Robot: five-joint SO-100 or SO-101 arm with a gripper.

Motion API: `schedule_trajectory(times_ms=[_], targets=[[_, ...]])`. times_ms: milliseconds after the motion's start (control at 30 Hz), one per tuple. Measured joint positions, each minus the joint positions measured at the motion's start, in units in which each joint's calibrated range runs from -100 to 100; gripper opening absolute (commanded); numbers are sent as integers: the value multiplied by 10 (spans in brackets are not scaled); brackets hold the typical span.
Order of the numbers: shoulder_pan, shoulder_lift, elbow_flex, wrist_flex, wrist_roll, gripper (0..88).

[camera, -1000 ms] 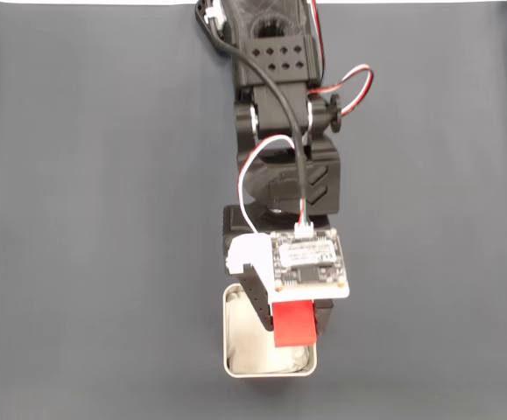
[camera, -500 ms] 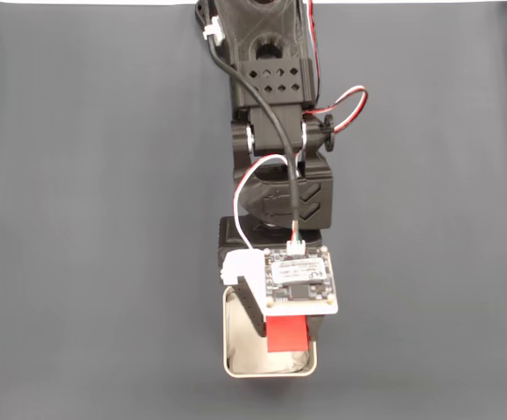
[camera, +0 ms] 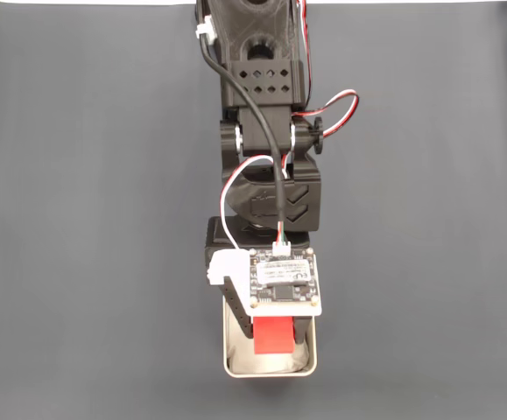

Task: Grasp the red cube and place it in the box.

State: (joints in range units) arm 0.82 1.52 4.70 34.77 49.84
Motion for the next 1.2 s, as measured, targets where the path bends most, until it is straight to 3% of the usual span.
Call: schedule_trajectory(times_ms=[300, 467, 767, 1200], targets=[[0, 0, 3, -2, 0, 84], [0, 0, 3, -2, 1, 282], [0, 0, 3, 23, 2, 440], [0, 0, 3, 28, 4, 496]])
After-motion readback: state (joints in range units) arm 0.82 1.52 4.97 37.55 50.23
